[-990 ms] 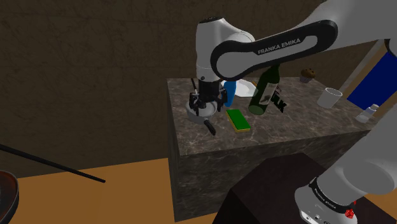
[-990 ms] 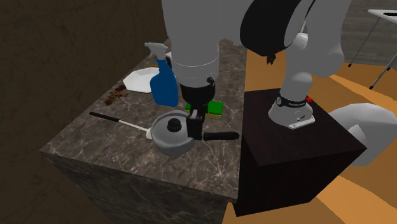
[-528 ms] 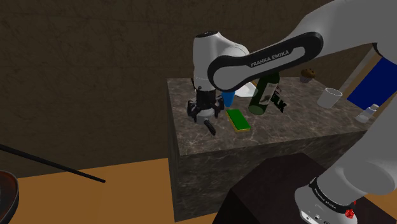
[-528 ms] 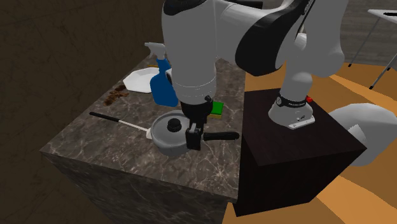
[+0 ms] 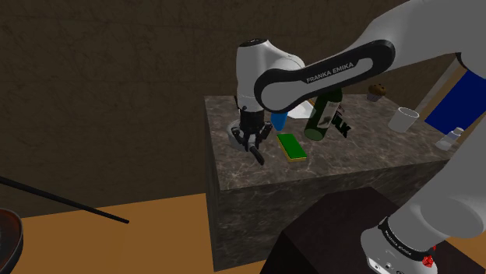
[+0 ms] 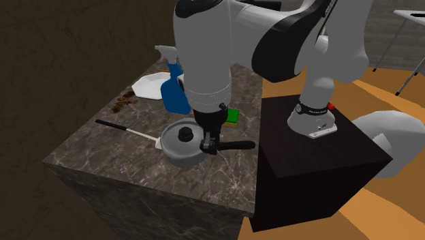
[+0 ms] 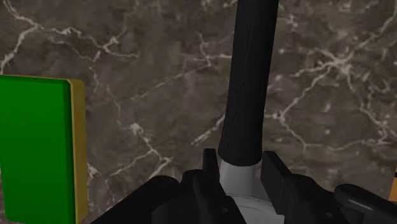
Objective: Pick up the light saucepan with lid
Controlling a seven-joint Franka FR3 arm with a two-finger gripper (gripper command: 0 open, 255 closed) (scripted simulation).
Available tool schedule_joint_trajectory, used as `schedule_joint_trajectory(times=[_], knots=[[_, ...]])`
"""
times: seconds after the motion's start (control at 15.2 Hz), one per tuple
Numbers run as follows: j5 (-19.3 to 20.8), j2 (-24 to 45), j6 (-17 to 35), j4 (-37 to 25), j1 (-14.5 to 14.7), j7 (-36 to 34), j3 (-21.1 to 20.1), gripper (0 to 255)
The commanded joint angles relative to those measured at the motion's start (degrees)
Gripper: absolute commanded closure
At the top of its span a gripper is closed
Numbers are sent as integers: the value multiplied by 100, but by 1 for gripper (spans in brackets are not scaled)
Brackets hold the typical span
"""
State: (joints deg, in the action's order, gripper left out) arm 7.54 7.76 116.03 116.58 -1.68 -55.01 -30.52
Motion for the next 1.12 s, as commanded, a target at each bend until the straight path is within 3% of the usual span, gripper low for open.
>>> schedule_joint_trajectory(times=[0.0,1.06], knots=[[2,8,0,1,0,-2,1,255],[-268,-418,-996,-644,-45,226,-23,255]])
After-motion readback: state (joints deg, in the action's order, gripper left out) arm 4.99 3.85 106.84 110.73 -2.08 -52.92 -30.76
